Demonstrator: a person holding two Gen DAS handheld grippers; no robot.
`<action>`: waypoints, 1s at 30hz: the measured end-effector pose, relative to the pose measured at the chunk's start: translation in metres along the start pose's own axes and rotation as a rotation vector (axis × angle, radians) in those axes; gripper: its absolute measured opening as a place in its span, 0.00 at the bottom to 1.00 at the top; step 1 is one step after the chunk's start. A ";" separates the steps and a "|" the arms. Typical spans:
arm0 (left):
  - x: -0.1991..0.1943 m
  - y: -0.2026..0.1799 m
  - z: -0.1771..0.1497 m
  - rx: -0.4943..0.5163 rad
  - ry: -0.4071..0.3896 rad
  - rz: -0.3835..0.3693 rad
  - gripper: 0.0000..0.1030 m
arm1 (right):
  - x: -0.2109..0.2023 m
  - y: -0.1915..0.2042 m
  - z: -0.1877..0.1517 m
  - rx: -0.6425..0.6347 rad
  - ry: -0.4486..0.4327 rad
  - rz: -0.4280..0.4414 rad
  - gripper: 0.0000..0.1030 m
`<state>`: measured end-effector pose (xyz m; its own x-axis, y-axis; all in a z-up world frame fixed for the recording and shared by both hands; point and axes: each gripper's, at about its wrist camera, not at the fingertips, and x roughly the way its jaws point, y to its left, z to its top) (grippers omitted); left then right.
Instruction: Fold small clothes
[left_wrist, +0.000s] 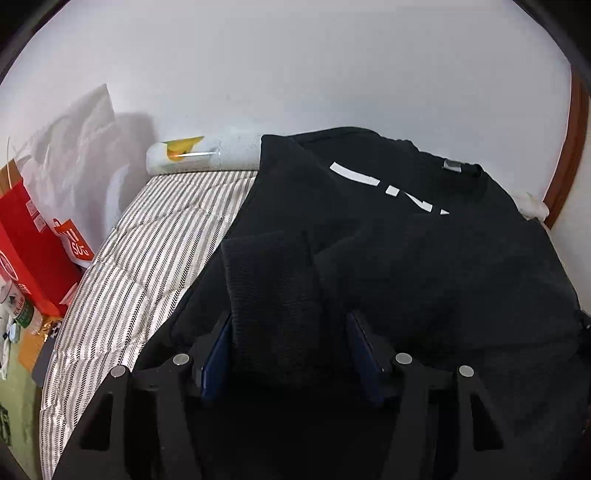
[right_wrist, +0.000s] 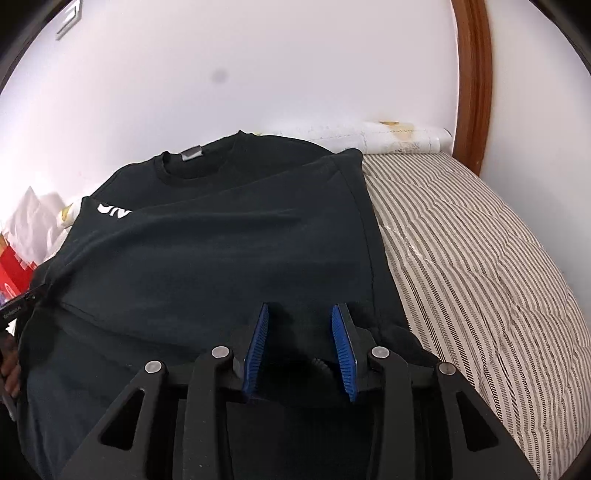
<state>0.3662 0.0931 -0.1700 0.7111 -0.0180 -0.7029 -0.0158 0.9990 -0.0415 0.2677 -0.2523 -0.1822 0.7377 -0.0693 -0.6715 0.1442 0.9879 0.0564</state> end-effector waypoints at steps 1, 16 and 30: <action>0.000 0.002 0.000 -0.008 0.000 -0.005 0.57 | 0.005 0.001 0.000 -0.002 0.024 -0.006 0.36; 0.005 0.014 -0.002 -0.092 0.030 -0.066 0.59 | 0.008 0.006 -0.002 -0.029 0.031 -0.049 0.36; 0.011 0.011 -0.004 -0.072 0.048 -0.058 0.64 | 0.008 0.007 -0.002 -0.036 0.029 -0.057 0.36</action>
<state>0.3715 0.1041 -0.1809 0.6777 -0.0792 -0.7311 -0.0271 0.9908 -0.1325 0.2730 -0.2455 -0.1887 0.7097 -0.1221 -0.6939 0.1612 0.9869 -0.0088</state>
